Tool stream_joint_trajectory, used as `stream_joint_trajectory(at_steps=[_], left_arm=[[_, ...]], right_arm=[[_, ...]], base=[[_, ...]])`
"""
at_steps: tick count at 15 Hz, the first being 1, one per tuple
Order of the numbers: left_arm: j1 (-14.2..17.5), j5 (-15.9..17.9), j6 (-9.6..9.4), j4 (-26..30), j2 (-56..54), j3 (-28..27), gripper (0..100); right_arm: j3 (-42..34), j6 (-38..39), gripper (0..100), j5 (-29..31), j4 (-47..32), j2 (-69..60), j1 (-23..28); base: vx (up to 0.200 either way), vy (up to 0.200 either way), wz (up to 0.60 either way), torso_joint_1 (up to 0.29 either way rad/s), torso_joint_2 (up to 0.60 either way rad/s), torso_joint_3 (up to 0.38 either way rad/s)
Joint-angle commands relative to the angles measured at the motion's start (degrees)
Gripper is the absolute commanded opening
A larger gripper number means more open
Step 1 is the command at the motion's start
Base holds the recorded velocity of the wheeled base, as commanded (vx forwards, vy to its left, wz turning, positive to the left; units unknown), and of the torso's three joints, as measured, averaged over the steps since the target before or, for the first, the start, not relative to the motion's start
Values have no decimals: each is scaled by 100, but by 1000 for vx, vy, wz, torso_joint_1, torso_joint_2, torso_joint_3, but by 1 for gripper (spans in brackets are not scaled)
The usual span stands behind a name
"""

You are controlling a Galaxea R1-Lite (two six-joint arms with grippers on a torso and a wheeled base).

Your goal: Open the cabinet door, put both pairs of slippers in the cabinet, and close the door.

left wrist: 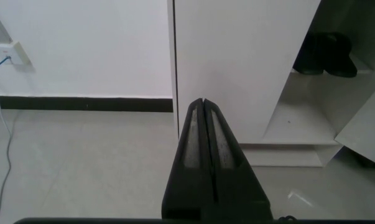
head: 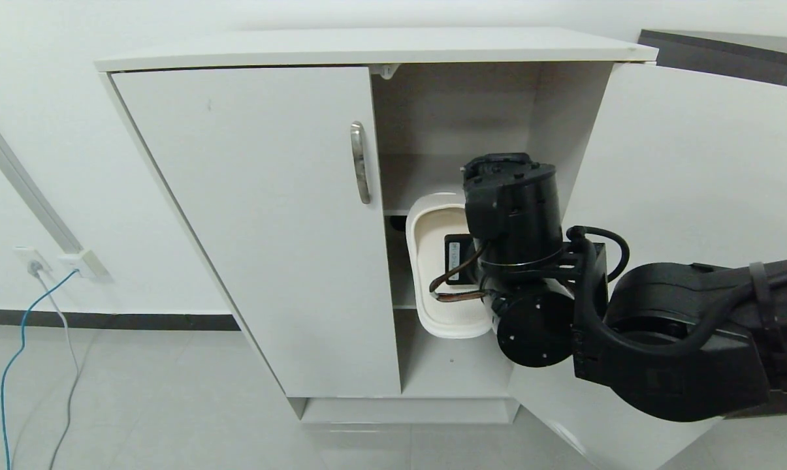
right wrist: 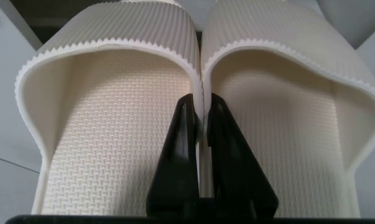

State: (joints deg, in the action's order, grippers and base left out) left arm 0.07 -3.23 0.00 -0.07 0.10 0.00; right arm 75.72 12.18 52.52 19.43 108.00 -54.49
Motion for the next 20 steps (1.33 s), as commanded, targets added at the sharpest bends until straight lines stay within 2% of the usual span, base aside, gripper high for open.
stream_joint_trajectory(at_steps=[1,2,12,15,20], left_arm=[[1,-2,0,-1,-1,0,0],[1,-2,0,-1,-1,0,0],[1,7,0,-1,-1,0,0],[1,-2,9,-1,-1,0,0],[1,-2,9,-1,-1,0,0]], right_arm=[[-13,-5,0,-5,8,-77,-9],[-22,-5,0,-5,8,-68,-9],[-57,-5,0,-13,8,-51,-9],[-92,-5,0,-75,8,-42,9],[198,-102,0,-717,-36,125,316]], base=[[0,0,0,0,0,0],[0,0,0,0,0,0],[200,0,0,2,0,1],[0,0,0,0,0,0],[0,0,0,0,0,0]])
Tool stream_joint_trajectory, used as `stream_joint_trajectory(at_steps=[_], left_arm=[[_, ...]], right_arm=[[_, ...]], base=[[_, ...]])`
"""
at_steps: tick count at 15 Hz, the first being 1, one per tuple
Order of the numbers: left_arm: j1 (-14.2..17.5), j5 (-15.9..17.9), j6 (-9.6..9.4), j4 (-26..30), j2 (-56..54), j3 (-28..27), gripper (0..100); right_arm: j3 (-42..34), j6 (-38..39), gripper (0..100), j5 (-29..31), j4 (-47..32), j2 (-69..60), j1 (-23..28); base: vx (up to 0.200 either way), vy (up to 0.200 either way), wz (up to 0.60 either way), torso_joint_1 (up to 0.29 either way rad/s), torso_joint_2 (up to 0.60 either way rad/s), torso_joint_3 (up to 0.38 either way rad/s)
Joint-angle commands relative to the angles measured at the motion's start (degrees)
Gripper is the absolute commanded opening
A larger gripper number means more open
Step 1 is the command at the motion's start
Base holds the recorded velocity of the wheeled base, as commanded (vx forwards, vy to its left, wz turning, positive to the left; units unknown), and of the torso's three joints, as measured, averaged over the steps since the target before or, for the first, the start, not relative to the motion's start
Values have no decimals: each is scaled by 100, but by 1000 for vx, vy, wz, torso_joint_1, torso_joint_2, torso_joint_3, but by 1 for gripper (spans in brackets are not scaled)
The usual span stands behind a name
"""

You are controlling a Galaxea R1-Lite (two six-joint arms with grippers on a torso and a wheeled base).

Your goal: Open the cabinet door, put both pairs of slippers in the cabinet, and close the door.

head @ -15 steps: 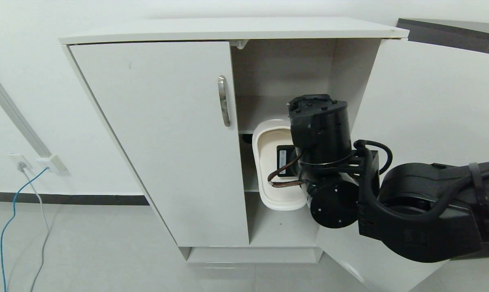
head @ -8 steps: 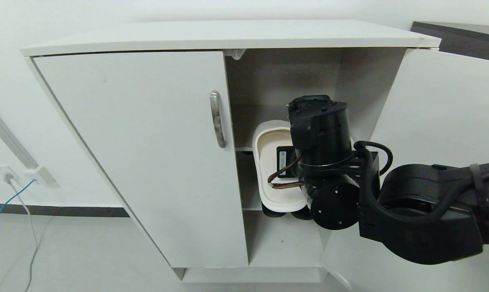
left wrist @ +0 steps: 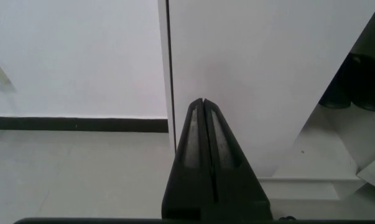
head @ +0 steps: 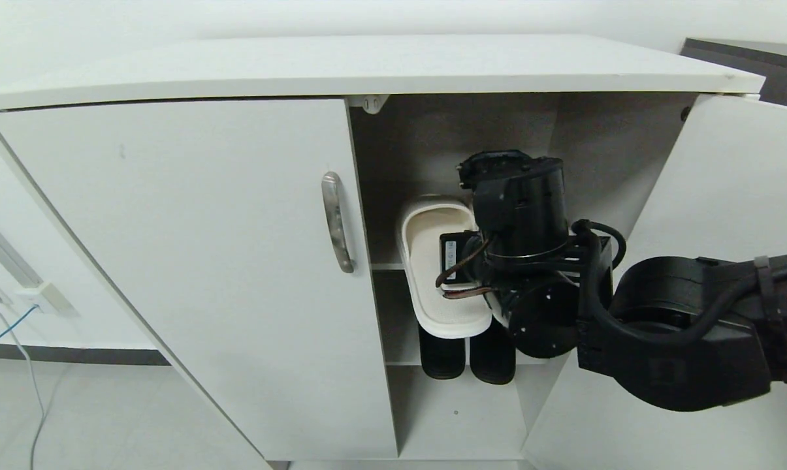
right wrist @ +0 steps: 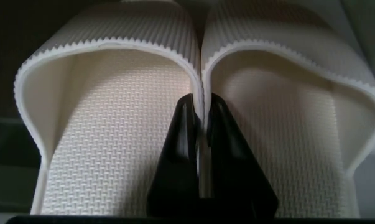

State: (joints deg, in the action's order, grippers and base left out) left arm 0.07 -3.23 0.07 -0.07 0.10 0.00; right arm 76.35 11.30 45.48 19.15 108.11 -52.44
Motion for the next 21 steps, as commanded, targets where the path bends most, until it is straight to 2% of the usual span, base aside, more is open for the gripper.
stream_joint_trajectory(at_steps=[1,4,8,11,15,16,21], left_arm=[[1,-2,1,-1,-1,0,0],[1,-2,1,-1,-1,0,0],[1,-2,1,-1,-1,0,0],[1,-2,1,-1,-1,0,0],[1,-2,1,-1,-1,0,0],[1,-2,1,-1,-1,0,0],[1,-2,1,-1,-1,0,0]], right_arm=[[319,-14,0,-31,-17,246,235],[785,-14,0,-163,-78,571,472],[1690,13,0,-259,-693,1002,718],[1989,13,0,-356,-702,1222,859],[2015,4,0,-356,-702,1248,876],[2007,-5,100,-356,-702,1230,876],[1690,-5,100,-321,-746,809,727]], base=[[0,0,0,0,0,0],[0,0,0,0,0,0],[0,0,0,0,0,0],[0,0,0,0,0,0],[0,0,0,0,0,0],[0,0,0,0,0,0],[0,0,0,0,0,0]])
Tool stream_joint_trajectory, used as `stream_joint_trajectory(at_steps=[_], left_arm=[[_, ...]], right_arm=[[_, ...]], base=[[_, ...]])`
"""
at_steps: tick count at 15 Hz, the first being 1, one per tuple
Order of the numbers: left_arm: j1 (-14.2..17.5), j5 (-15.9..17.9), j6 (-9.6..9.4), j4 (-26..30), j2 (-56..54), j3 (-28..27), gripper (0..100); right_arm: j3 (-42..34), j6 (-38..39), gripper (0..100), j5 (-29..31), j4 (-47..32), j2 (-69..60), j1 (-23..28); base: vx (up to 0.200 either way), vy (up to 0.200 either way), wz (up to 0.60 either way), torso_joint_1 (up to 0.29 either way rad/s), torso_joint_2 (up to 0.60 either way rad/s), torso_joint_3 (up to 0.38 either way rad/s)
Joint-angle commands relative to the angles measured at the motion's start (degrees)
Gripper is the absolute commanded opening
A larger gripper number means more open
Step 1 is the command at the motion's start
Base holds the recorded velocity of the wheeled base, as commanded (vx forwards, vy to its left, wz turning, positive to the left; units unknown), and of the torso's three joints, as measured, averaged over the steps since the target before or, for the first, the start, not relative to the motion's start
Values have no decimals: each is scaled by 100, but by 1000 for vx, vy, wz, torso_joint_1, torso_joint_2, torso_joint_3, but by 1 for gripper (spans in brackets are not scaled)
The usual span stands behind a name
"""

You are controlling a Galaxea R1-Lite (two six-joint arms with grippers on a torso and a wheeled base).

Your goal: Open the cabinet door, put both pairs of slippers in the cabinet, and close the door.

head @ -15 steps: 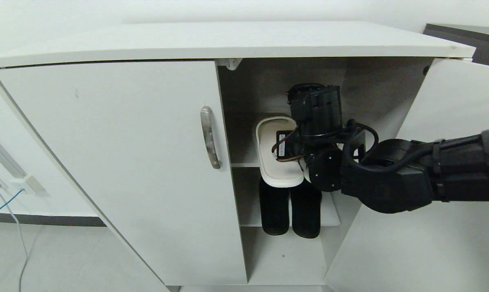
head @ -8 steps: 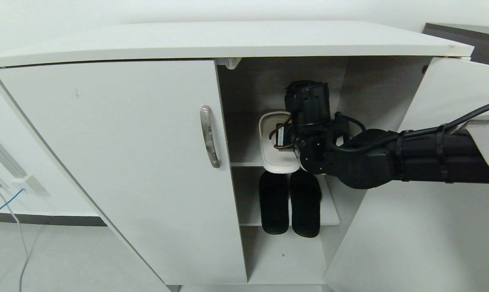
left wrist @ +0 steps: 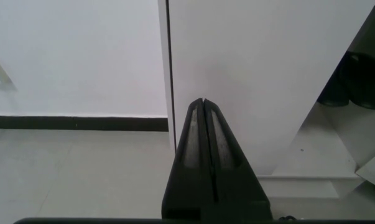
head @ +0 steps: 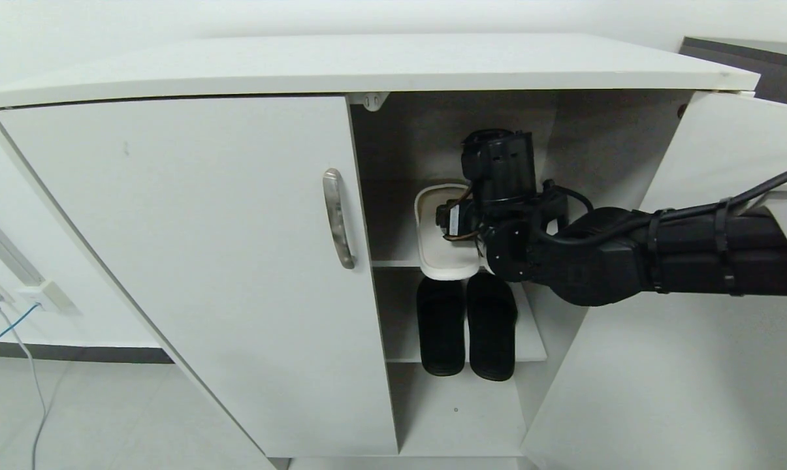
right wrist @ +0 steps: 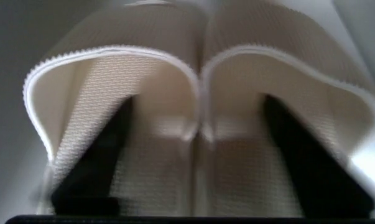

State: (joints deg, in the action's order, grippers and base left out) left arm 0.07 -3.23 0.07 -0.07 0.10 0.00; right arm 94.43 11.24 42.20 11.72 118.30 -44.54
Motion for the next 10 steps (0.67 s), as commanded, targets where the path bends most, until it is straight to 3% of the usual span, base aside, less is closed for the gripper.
stream_joint_trajectory(at_steps=[1,10], left_arm=[[1,-2,1,-1,-1,0,0],[1,-2,1,-1,-1,0,0]], right_arm=[[-302,1,100,16,-3,-351,-116],[-2447,45,100,7,437,-1977,-968]], base=[[0,0,0,0,0,0],[0,0,0,0,0,0]])
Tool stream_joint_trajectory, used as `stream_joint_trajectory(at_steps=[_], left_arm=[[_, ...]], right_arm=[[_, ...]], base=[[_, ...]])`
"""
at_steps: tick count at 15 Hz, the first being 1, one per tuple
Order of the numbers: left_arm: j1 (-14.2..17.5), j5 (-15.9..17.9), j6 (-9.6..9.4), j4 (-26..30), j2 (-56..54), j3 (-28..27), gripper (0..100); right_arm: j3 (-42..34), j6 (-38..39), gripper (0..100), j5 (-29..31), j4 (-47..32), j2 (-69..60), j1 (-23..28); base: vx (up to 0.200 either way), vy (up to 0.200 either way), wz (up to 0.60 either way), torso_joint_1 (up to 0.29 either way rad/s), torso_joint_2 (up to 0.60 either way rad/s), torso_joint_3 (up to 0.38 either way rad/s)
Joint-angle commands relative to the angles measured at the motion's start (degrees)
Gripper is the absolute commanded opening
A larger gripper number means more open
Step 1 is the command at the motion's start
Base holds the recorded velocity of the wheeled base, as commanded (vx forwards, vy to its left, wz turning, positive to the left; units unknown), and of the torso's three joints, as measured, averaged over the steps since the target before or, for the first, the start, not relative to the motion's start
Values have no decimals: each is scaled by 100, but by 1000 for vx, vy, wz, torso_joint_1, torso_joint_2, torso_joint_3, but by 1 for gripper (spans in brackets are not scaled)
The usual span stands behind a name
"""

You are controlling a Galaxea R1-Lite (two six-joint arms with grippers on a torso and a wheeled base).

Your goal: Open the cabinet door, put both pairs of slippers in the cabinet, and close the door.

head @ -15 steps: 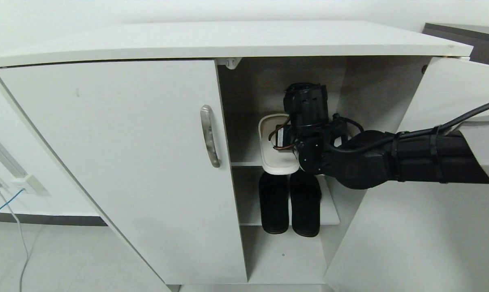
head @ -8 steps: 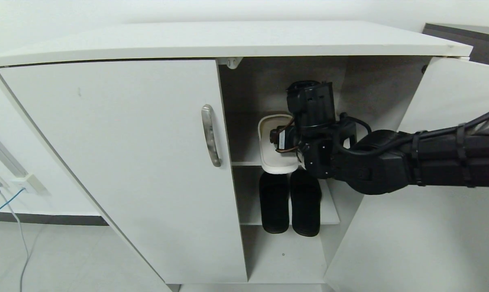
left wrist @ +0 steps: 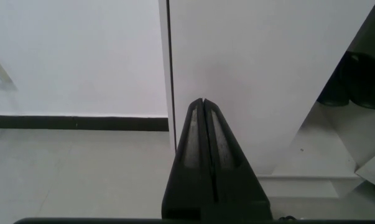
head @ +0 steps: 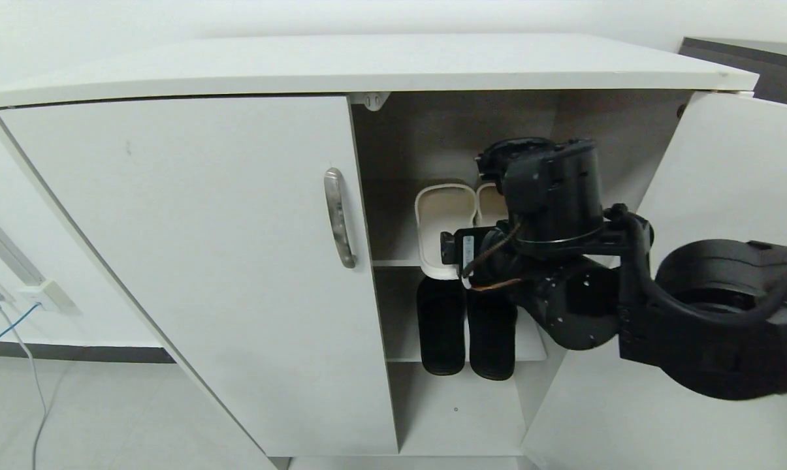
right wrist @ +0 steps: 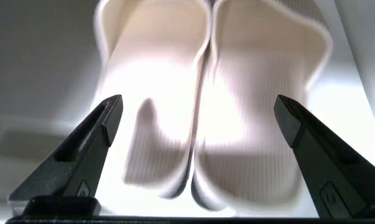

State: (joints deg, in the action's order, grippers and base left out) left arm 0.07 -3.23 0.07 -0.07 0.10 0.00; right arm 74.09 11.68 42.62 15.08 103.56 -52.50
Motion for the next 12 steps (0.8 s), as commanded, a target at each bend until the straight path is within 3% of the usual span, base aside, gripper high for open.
stream_joint_trajectory(at_steps=[1,3,7,8,12], left_arm=[[1,-2,1,-1,-1,0,0],[1,15,-7,-1,-1,0,0],[1,15,-7,-1,-1,0,0],[1,15,-7,-1,-1,0,0],[1,15,-7,-1,-1,0,0]], right_arm=[[-598,1,100,-78,180,-626,-243],[-1512,-148,100,-755,839,-1057,-401],[-2602,-641,100,-1159,1955,-1400,-506],[-2690,-658,0,-1221,2034,-1417,-524],[-3112,-676,0,-1537,2306,-1514,-594]], base=[[0,0,0,0,0,0],[0,0,0,0,0,0],[0,0,0,0,0,0],[0,0,0,0,0,0],[0,0,0,0,0,0]])
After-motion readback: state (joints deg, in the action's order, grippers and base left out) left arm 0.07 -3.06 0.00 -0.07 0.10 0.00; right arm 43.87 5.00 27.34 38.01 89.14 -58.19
